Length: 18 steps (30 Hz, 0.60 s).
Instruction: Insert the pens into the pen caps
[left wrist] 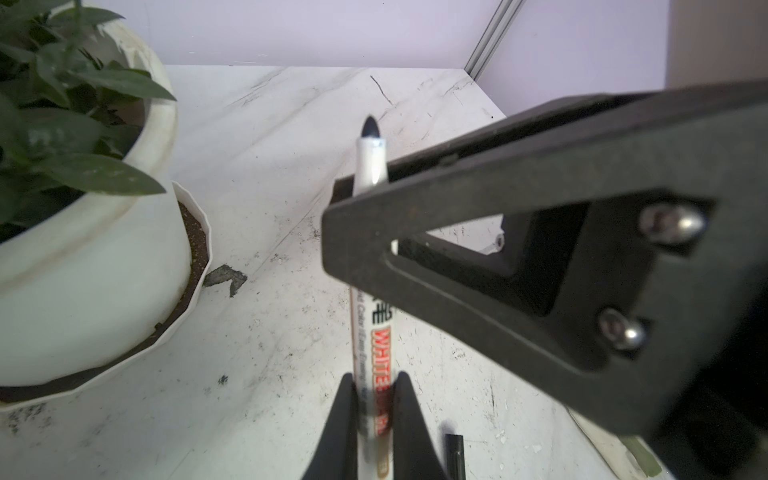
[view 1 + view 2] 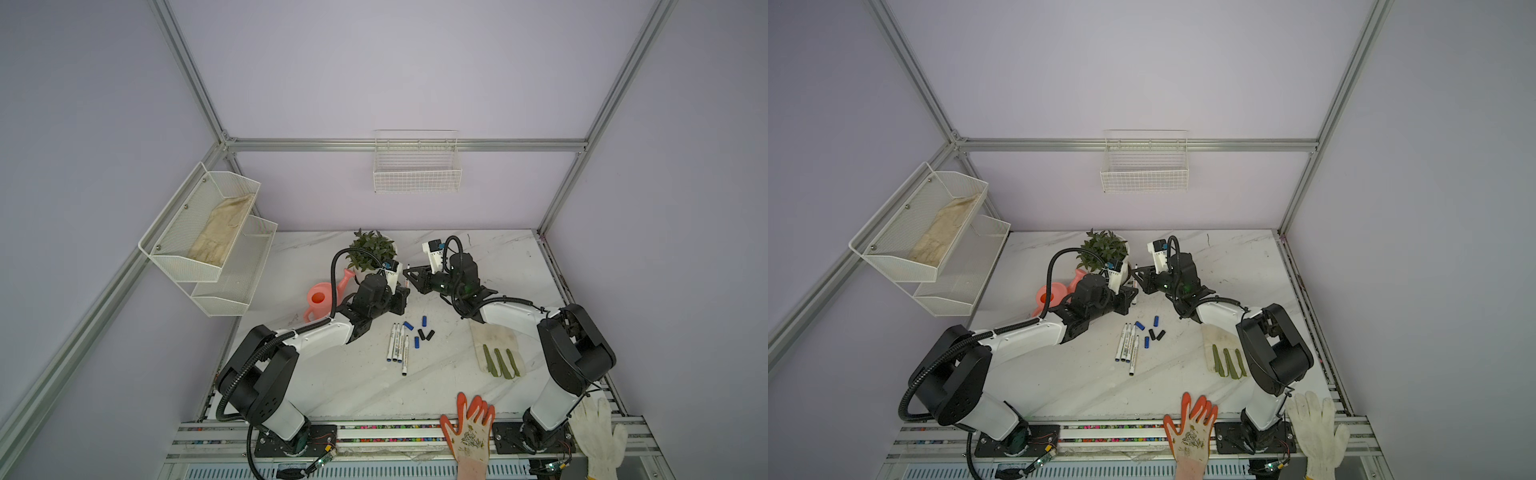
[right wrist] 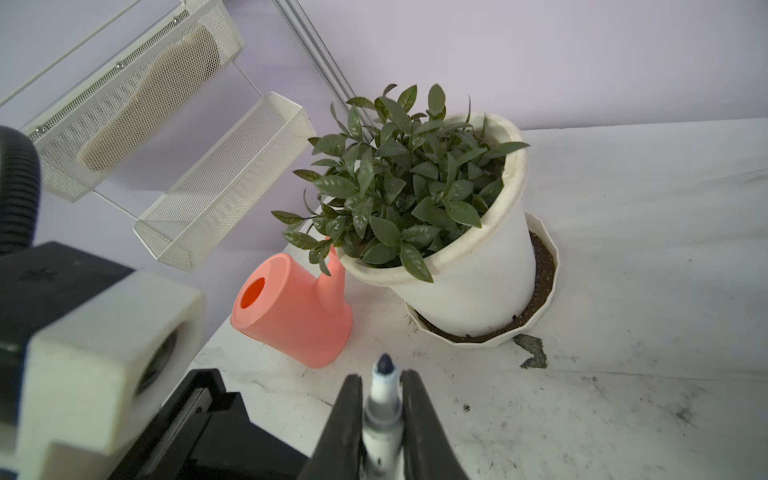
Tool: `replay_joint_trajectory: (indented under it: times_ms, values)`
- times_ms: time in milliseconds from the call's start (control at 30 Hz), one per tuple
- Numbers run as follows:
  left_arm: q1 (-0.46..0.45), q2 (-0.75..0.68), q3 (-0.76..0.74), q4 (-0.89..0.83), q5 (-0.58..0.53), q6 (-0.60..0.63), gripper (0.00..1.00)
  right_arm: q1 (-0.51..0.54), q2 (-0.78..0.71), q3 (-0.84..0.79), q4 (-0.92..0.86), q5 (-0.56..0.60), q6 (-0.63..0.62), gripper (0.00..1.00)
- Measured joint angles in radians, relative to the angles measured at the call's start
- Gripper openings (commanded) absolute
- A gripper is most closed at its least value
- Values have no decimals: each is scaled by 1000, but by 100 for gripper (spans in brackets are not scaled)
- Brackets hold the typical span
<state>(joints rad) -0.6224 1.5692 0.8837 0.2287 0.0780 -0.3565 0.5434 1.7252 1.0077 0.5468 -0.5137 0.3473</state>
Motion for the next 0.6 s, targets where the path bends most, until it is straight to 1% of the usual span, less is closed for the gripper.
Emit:
replay_joint_trajectory:
  times_ms: [67, 100, 200, 233, 267, 300, 367, 400, 467, 600]
  values:
    - [0, 0, 0, -1, -5, 1, 0, 0, 3, 0, 3, -6, 5, 2]
    - [0, 0, -2, 0, -7, 2, 0, -1, 3, 0, 2, -8, 4, 0]
    - [-1, 0, -8, 7, -11, 2, 0, -1, 3, 0, 0, -15, 4, 0]
    - [-1, 0, -12, 14, -11, 4, 3, -2, 3, 0, 0, -18, 4, 0]
    - [-2, 0, -13, 17, -11, 5, 14, -2, 3, 0, 0, -19, 4, 0]
    - [-2, 0, -14, 18, -11, 6, 21, -2, 3, 0, 0, -20, 4, 0]
    - [-2, 0, -15, 23, -11, 6, 44, -2, 3, 0, -2, -33, 6, 0]
    - [-1, 0, -15, 30, -8, 8, 50, -2, 3, 0, -5, -41, 7, 0]
    - [1, 0, -15, 48, -2, 7, 56, -2, 3, 0, -6, -58, 9, 0]
    - [20, 0, -15, 62, 30, 4, 54, -2, 3, 0, -7, -80, 13, 0]
